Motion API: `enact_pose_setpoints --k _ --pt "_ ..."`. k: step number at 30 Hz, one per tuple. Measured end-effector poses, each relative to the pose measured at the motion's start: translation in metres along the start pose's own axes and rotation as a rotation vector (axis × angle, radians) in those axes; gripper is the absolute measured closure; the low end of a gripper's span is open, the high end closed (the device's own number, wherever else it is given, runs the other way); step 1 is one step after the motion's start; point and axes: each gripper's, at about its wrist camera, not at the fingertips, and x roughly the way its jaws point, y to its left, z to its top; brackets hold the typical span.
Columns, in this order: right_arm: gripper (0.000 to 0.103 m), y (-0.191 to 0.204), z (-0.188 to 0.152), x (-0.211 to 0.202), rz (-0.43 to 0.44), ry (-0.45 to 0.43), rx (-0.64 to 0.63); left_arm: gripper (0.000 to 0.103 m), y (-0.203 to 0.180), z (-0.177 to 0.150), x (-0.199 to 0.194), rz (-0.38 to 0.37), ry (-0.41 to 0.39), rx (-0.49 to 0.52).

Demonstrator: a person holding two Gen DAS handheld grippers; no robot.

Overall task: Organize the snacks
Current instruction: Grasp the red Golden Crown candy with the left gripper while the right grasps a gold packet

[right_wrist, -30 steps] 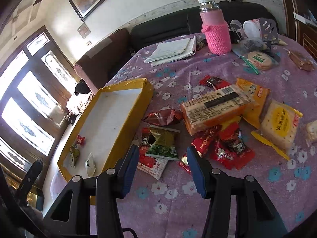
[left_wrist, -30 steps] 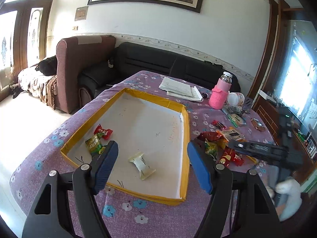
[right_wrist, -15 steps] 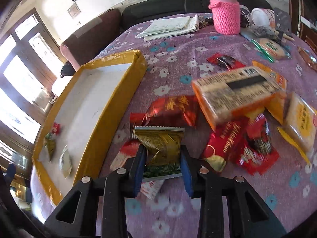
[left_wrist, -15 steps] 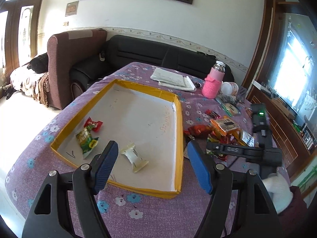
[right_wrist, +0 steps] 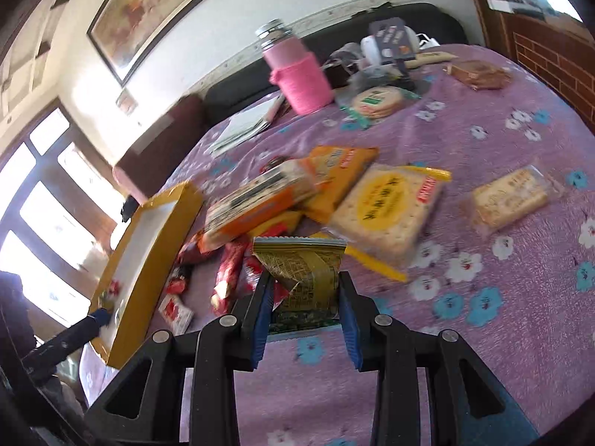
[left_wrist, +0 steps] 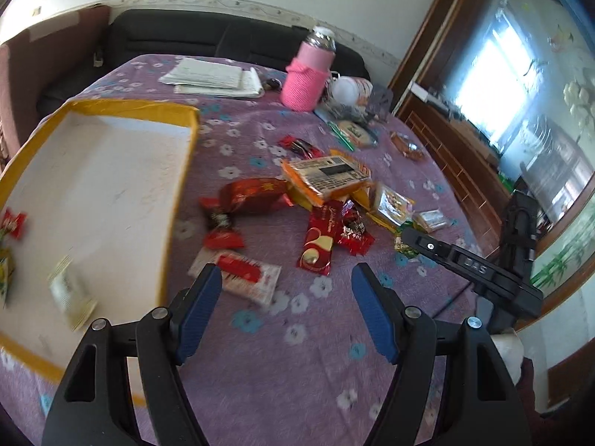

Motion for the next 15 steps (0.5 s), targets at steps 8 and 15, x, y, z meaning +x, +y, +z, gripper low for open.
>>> enact_pose_setpoints --k 8,15 --pt "0.068 -0.006 0.001 -0.012 0.052 -0.022 0.001 0.031 -0.043 0.024 0.079 0.078 0.057 0.129" --pt "0.068 -0.009 -0.001 -0.013 0.074 -0.018 0.026 0.080 -0.052 0.020 0.110 0.146 0.117 0.183"
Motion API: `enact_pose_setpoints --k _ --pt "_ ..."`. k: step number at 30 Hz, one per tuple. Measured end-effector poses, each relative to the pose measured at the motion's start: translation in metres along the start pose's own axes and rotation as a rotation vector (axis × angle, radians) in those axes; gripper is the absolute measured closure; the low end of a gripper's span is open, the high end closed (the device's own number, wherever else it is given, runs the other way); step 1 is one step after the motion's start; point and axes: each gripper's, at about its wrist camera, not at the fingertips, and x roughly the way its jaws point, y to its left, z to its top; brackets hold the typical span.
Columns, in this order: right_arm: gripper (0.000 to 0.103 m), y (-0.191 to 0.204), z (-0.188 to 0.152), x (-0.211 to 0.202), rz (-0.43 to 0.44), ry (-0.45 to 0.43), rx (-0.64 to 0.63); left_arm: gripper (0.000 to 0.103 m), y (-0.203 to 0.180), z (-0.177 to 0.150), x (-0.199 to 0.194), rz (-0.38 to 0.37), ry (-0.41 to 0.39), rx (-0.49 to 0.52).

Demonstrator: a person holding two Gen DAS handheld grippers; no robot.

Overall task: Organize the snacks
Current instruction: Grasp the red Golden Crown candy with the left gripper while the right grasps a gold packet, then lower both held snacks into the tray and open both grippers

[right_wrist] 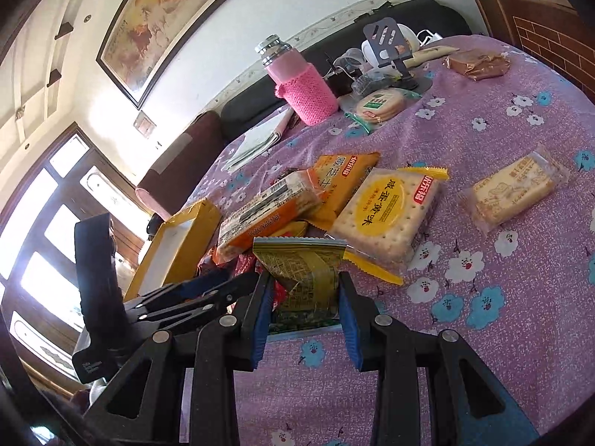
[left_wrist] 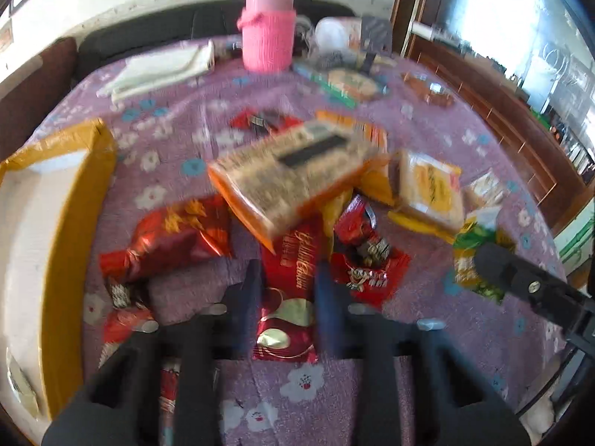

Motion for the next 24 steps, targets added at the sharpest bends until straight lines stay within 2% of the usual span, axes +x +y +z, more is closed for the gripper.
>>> enact_pose_setpoints --k 5,9,12,17,19,22,24 --pt "0.068 -0.001 0.000 0.004 -0.004 0.008 -0.009 0.080 -0.008 -0.012 -0.029 0.008 -0.061 0.011" --pt "0.068 -0.001 -0.001 0.003 0.007 0.000 -0.017 0.080 -0.006 -0.022 -0.075 -0.025 -0.134 -0.010" --pt "0.068 0.003 -0.002 0.002 0.012 -0.009 -0.032 0.080 0.016 -0.034 -0.117 -0.042 -0.182 -0.068" --pt "0.068 0.025 -0.005 0.007 -0.024 0.004 -0.097 0.080 0.075 -0.057 -0.170 0.050 -0.242 -0.164" --pt "0.068 0.041 -0.004 0.008 0.007 0.026 -0.091 0.080 0.102 -0.063 -0.183 0.082 -0.255 -0.194" --pt "0.069 0.082 0.002 0.007 0.070 0.045 -0.116 0.080 0.141 -0.063 -0.193 0.121 -0.266 -0.239" --pt "0.069 0.124 0.009 0.012 0.118 0.061 -0.166 0.080 0.163 -0.062 -0.196 0.136 -0.269 -0.258"
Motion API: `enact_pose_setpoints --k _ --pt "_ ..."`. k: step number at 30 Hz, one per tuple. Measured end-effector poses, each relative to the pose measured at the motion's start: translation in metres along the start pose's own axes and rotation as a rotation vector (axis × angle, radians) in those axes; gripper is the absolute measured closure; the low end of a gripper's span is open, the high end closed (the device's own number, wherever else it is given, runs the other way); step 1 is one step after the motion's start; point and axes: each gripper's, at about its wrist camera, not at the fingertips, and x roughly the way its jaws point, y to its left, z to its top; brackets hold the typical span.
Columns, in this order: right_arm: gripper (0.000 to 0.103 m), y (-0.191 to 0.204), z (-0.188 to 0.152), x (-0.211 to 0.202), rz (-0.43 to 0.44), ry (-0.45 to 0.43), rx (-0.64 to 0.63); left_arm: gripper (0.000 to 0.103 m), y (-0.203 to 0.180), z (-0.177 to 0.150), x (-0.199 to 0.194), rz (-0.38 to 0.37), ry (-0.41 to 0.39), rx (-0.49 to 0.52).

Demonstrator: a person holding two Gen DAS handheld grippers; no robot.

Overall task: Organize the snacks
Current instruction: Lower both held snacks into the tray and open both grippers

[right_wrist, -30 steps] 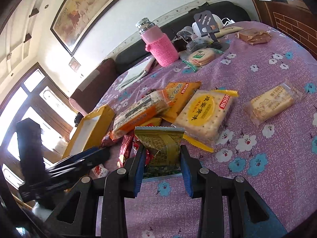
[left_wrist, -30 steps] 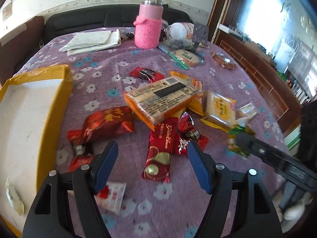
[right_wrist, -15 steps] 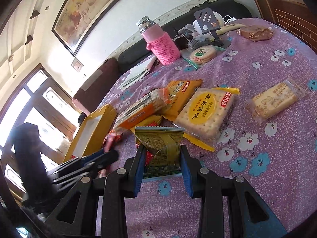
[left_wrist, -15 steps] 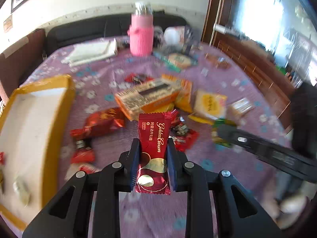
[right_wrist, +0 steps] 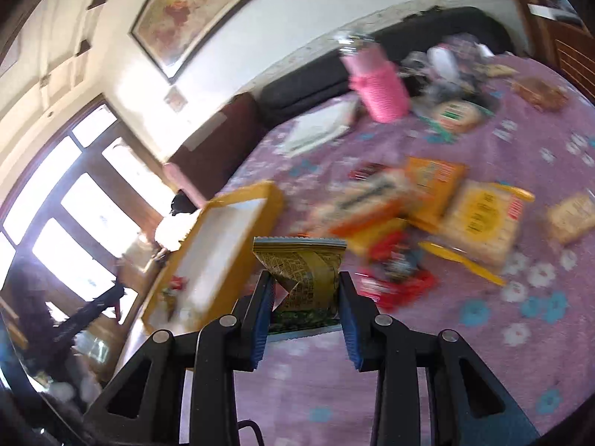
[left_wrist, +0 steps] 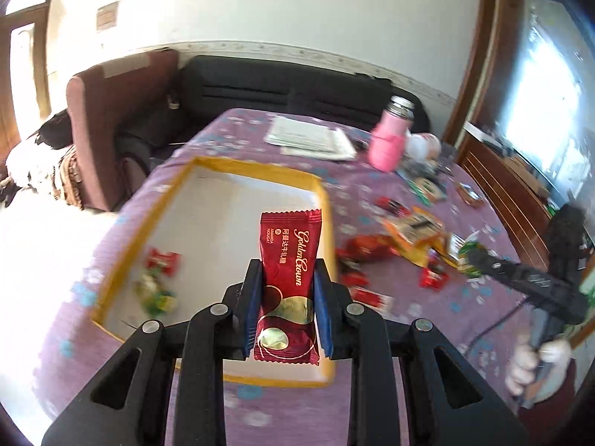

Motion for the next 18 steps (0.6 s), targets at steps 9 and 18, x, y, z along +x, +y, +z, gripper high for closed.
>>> enact_pose_setpoints --k 9,18 --pt "0.069 0.130 0.007 0.124 0.040 0.219 -0.171 0.080 0.071 0.006 0.062 0.079 0.072 -0.085" --pt "0.069 0.144 -0.014 0.220 -0.079 0.349 -0.195 0.078 0.105 0.001 0.107 0.053 0.167 -0.203"
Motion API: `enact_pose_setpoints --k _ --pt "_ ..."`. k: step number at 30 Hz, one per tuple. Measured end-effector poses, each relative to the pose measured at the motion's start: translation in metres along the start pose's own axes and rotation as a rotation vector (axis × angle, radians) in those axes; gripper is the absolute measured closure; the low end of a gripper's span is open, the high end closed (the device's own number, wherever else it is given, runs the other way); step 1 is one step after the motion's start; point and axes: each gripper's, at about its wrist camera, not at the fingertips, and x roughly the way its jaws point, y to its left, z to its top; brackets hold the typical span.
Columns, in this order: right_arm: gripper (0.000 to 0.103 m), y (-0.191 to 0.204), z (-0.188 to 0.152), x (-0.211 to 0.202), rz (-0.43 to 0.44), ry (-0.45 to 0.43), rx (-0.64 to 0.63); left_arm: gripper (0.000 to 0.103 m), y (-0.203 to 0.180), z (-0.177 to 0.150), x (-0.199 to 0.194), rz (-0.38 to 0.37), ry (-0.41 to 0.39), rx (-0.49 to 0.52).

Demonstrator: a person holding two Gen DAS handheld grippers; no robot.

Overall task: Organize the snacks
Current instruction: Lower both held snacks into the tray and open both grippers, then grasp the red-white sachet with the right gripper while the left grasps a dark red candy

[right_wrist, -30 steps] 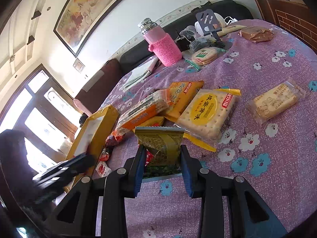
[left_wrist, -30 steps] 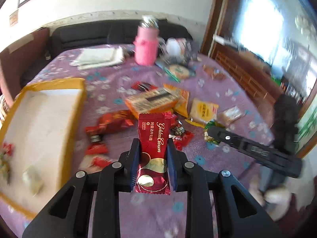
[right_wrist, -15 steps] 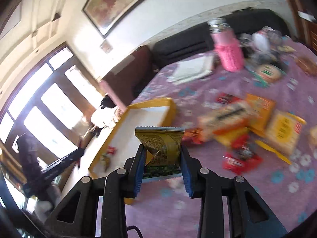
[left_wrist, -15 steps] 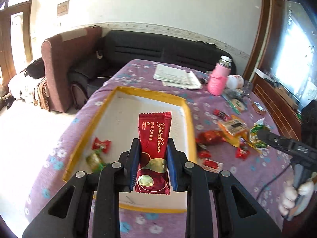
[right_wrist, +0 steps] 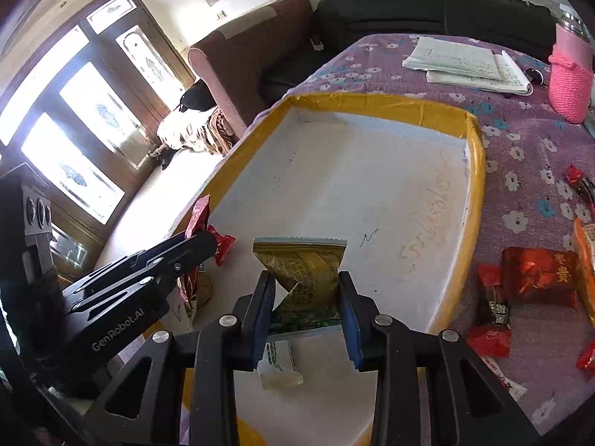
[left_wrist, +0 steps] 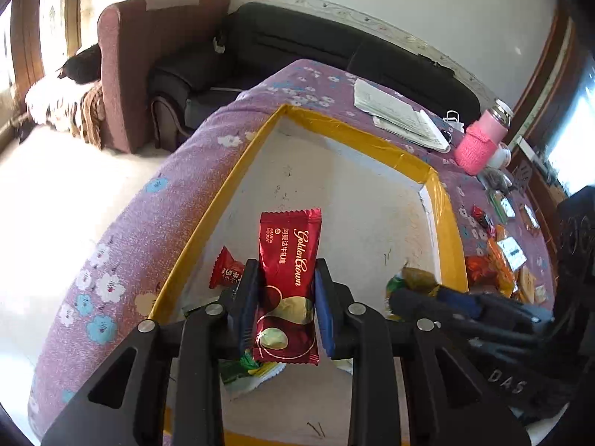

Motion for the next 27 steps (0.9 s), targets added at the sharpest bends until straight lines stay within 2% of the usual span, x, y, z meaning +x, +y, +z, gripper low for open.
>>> enact_pose_setpoints --k 3,4,5,7,10,12,14,15,16,19,20,21,23,27 --pt "0.066 0.003 0.000 0.004 -0.010 -0.014 0.000 0.073 0.001 -0.001 0.000 -0.044 0.000 -0.022" --pt "0.064 0.004 0.000 0.003 -0.009 -0.018 0.000 0.069 0.000 -0.001 -0.001 -0.042 -0.005 -0.020" --pt "0.056 0.006 -0.001 0.002 0.000 -0.020 0.000 0.068 0.000 -0.001 -0.002 -0.039 -0.010 -0.016" --pt "0.054 0.008 -0.001 -0.003 -0.007 -0.037 -0.011 0.066 -0.001 -0.002 -0.010 -0.039 -0.025 -0.019" --pt "0.054 0.007 -0.005 -0.029 0.005 -0.083 -0.026 0.066 -0.003 -0.006 -0.033 -0.032 -0.057 -0.028" --pt "0.054 0.001 -0.012 -0.061 0.023 -0.134 -0.039 0.063 -0.010 -0.013 -0.059 -0.024 -0.094 -0.015" --pt "0.054 -0.014 -0.019 -0.094 0.014 -0.190 -0.043 0.046 -0.016 -0.022 -0.084 -0.024 -0.144 -0.004" --pt "0.053 -0.027 -0.025 -0.113 -0.011 -0.222 -0.042 0.032 -0.022 -0.030 -0.100 -0.025 -0.181 0.002" --pt "0.052 -0.038 -0.027 -0.122 -0.039 -0.236 -0.040 0.024 -0.025 -0.035 -0.108 -0.025 -0.204 0.003" --pt "0.050 -0.074 -0.037 -0.140 -0.158 -0.235 -0.031 0.024 -0.038 -0.051 -0.124 -0.060 -0.242 -0.013" --pt "0.050 -0.083 -0.040 -0.141 -0.165 -0.223 -0.010 0.024 -0.042 -0.055 -0.124 -0.079 -0.243 -0.023" --pt "0.050 -0.095 -0.044 -0.138 -0.156 -0.203 0.026 0.024 -0.046 -0.059 -0.123 -0.090 -0.248 -0.033" --pt "0.050 -0.106 -0.050 -0.129 -0.128 -0.168 0.050 0.024 -0.053 -0.067 -0.120 -0.065 -0.253 -0.035" --pt "0.050 -0.105 -0.054 -0.097 -0.089 -0.106 0.020 0.024 -0.067 -0.078 -0.119 -0.062 -0.232 0.005"
